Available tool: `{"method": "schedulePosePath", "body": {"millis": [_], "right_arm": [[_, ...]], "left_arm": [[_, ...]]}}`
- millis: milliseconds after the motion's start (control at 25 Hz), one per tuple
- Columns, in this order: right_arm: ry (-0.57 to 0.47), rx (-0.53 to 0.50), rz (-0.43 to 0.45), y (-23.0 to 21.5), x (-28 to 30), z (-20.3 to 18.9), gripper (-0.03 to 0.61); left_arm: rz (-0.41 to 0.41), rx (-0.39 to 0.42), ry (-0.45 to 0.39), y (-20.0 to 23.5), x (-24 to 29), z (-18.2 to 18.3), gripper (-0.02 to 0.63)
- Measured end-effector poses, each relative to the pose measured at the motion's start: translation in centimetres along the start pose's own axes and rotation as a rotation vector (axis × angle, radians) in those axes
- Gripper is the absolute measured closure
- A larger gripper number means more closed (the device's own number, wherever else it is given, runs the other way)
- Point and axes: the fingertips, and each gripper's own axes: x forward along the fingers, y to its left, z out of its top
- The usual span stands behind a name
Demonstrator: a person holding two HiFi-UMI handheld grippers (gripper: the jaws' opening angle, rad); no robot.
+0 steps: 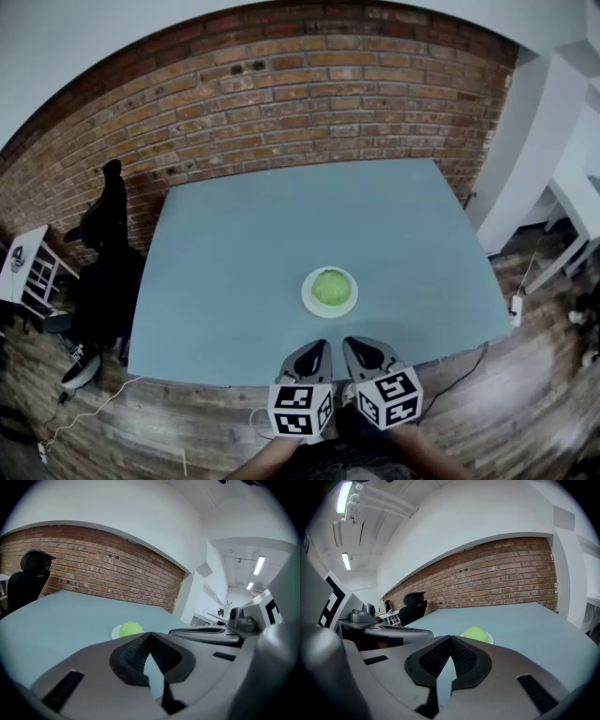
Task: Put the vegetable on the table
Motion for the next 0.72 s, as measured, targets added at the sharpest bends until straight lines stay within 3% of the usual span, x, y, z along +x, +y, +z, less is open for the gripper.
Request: {"method": "schedulePosePath", "body": {"millis": [720], "right_arm": [[0.001, -0.004, -0.001, 0.96, -0.20, -0.37, 0.571]], "left_arm": [[-0.023, 0.014, 0.012, -0.41, -0.80, -0.65, 0.614]]}}
